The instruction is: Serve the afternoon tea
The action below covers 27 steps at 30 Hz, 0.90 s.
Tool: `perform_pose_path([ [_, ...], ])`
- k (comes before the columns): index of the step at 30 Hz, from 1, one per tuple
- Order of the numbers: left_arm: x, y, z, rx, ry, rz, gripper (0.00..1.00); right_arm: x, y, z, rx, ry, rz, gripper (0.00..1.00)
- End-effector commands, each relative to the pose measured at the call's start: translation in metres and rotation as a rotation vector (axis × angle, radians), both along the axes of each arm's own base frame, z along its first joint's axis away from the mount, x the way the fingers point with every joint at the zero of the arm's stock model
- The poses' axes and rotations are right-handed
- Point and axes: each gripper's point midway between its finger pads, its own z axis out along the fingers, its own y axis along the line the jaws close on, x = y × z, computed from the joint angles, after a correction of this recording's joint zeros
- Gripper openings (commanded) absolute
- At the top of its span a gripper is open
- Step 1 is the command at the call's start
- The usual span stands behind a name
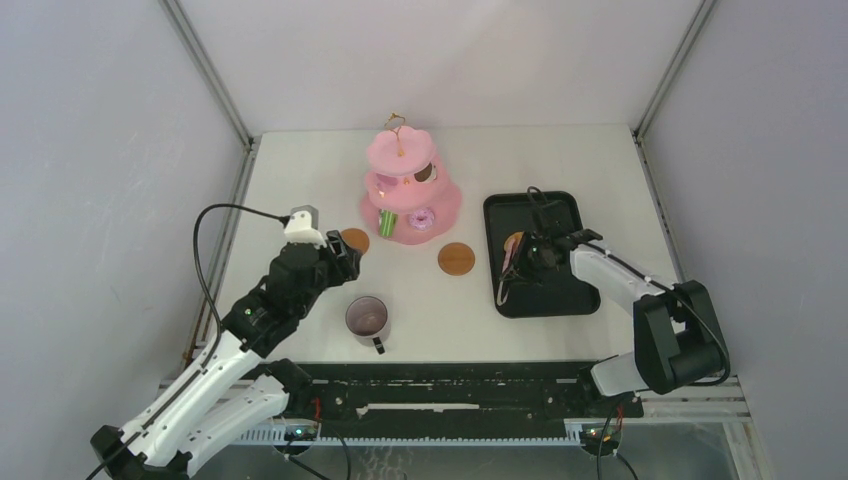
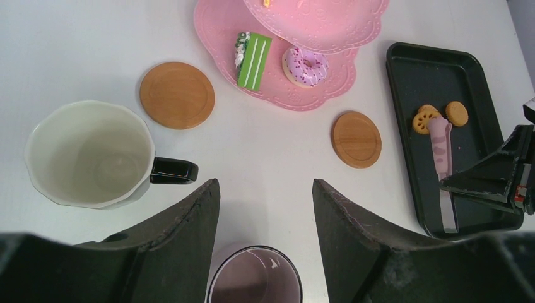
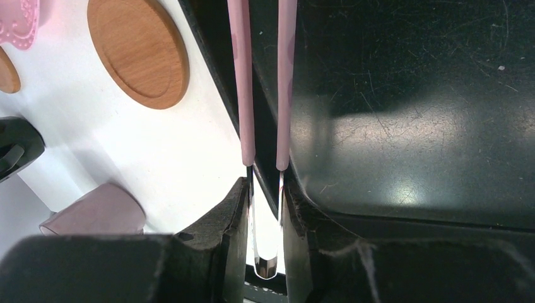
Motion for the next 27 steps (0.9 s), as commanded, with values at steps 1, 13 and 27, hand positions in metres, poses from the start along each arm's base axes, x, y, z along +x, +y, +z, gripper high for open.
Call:
perform_pose_path([
  [1,0.004,0.002,0.020,-0.033,-0.056,0.021,0.61,0.018,0.005,0.032,0.004,-0.109,0.025,0.00],
  [13,0.004,0.006,0.022,-0.037,-0.068,0.039,0.61,0.027,0.023,0.080,0.007,-0.209,0.091,0.00],
  [27,0.005,0.009,0.027,-0.034,-0.082,0.052,0.61,0.040,0.103,0.207,0.175,-0.454,0.269,0.00],
])
